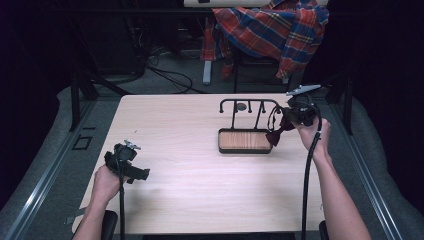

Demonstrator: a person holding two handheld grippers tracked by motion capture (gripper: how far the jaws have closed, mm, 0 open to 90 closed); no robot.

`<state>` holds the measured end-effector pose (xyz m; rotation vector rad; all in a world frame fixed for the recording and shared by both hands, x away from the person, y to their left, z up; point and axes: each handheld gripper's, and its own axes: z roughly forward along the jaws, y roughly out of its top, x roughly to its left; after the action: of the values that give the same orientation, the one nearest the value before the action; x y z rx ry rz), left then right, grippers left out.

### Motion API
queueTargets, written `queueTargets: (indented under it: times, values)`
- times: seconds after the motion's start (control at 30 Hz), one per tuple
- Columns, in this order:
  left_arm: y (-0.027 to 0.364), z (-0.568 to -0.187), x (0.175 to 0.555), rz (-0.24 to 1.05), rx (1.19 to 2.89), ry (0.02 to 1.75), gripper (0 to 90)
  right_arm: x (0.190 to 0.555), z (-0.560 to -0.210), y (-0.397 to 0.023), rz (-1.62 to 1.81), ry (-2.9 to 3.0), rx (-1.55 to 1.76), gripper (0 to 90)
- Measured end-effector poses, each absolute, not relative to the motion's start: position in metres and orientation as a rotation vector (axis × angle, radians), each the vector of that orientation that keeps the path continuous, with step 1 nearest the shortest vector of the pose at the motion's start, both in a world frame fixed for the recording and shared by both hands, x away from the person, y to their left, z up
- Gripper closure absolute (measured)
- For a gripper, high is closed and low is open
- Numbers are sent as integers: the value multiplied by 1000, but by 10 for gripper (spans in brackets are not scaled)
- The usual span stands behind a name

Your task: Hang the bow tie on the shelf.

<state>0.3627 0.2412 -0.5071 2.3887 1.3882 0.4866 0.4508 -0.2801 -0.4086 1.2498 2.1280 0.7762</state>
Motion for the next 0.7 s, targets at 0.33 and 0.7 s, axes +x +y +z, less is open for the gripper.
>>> queueTargets:
  times: [0.33,0.7]
  values:
    - [241,-507,363,486,2390,1386,1,453,-412,-283,791,2135,1263,890]
    - [240,-508,363,487,2390,1388,1,457,-415,-285,828,2115,1271,889]
